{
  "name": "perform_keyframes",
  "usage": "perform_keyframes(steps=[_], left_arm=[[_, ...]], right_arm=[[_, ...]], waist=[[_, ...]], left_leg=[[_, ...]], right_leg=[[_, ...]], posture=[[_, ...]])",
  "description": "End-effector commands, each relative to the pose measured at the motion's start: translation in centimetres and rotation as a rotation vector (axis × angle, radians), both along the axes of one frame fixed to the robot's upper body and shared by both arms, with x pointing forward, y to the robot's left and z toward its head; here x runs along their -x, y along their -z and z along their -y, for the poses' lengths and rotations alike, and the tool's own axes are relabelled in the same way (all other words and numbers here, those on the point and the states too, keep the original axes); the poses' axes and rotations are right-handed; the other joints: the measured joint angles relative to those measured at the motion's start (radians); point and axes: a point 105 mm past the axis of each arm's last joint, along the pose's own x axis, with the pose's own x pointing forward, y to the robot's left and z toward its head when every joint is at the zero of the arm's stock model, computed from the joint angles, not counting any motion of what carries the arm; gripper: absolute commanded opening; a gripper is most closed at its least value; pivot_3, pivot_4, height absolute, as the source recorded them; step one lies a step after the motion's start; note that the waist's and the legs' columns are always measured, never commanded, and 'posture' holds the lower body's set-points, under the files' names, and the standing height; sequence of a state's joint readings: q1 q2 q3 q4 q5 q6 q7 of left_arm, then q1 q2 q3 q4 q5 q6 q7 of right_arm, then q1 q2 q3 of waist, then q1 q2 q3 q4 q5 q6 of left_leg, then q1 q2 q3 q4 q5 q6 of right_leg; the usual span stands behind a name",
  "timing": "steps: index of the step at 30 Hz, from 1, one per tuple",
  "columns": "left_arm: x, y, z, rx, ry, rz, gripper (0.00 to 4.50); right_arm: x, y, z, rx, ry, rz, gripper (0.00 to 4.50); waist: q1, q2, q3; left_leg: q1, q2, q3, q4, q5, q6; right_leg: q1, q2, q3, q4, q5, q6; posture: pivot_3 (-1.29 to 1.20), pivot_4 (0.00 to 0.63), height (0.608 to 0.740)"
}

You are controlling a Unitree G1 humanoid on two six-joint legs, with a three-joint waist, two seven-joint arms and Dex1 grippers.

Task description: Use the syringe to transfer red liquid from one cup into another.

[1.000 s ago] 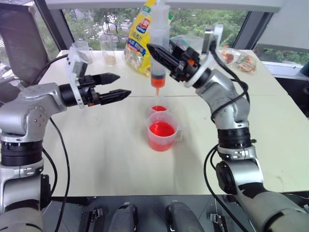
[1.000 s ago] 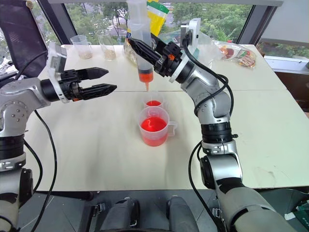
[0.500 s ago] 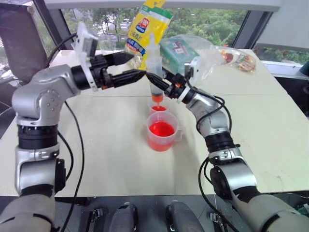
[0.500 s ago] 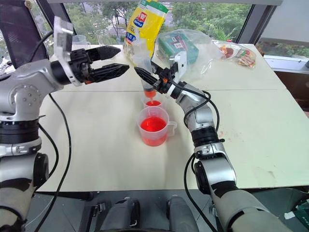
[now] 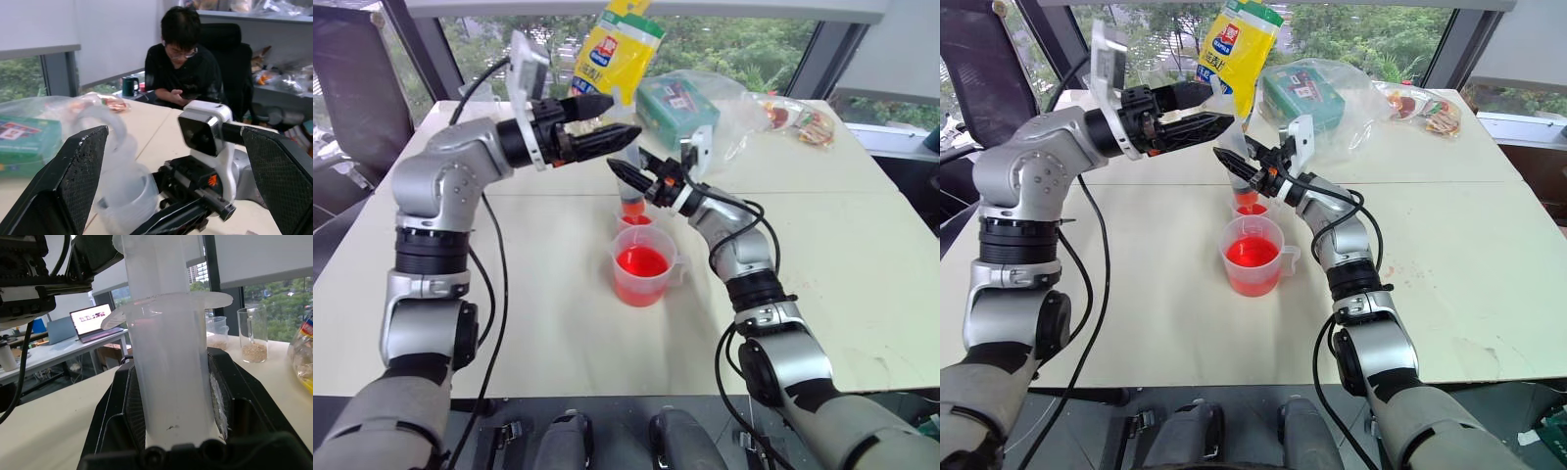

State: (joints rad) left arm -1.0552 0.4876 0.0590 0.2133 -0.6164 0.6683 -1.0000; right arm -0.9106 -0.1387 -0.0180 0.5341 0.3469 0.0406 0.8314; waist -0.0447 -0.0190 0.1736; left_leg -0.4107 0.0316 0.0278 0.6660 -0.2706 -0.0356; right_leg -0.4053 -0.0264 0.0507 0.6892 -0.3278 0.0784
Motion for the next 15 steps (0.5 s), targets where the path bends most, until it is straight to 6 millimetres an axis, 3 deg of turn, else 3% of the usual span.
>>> perform_keyframes(steps=[1, 2, 5, 12, 15], left_arm=[[0.2, -1.3, 0.5, 0.006, 0.013, 0.058, 4.47], [0.1, -1.3, 0.7, 0.013, 0.016, 0.056, 4.47], [-0.3, -1.3, 1.1, 0.024, 0.019, 0.056, 3.63], [-0.8, -1.2, 1.5, 0.028, 0.02, 0.056, 0.15], [-0.8, -0.8, 1.8, 0.017, 0.031, 0.051, 0.07]], right_arm=[[0.4, -1.5, 0.0, -0.019, -0.007, 0.062, 1.38], [0.4, -1.5, 0.0, -0.018, -0.007, 0.062, 1.38], [0.5, -1.4, 0.0, -0.012, -0.01, 0.064, 1.38], [0.8, -1.6, 0.0, -0.008, -0.016, 0.08, 1.38], [1.0, -2.0, 0.0, -0.006, -0.021, 0.093, 1.38]], waist=[[0.0, 0.0, 0.0], [0.0, 0.0, 0.0], [0.0, 0.0, 0.0], [-0.001, 0.0, 0.0], [0.0, 0.0, 0.0]], left_leg=[[0.0, 0.0, 0.0, 0.0, 0.0, 0.0], [0.0, 0.0, 0.0, 0.0, 0.0, 0.0], [0.0, 0.0, 0.0, 0.0, 0.0, 0.0], [0.0, 0.0, 0.0, 0.0, 0.0, 0.0], [0.0, 0.0, 0.0, 0.0, 0.0, 0.0]], right_leg=[[0.0, 0.0, 0.0, 0.0, 0.0, 0.0], [0.0, 0.0, 0.0, 0.0, 0.0, 0.0], [0.0, 0.0, 0.0, 0.0, 0.0, 0.0], [0.0, 0.0, 0.0, 0.0, 0.0, 0.0], [0.0, 0.0, 0.0, 0.0, 0.0, 0.0]], posture=[[0.0, 0.15, 0.74], [0.0, 0.15, 0.74], [0.0, 0.15, 0.74], [0.0, 0.15, 0.74], [0.0, 0.15, 0.74]])
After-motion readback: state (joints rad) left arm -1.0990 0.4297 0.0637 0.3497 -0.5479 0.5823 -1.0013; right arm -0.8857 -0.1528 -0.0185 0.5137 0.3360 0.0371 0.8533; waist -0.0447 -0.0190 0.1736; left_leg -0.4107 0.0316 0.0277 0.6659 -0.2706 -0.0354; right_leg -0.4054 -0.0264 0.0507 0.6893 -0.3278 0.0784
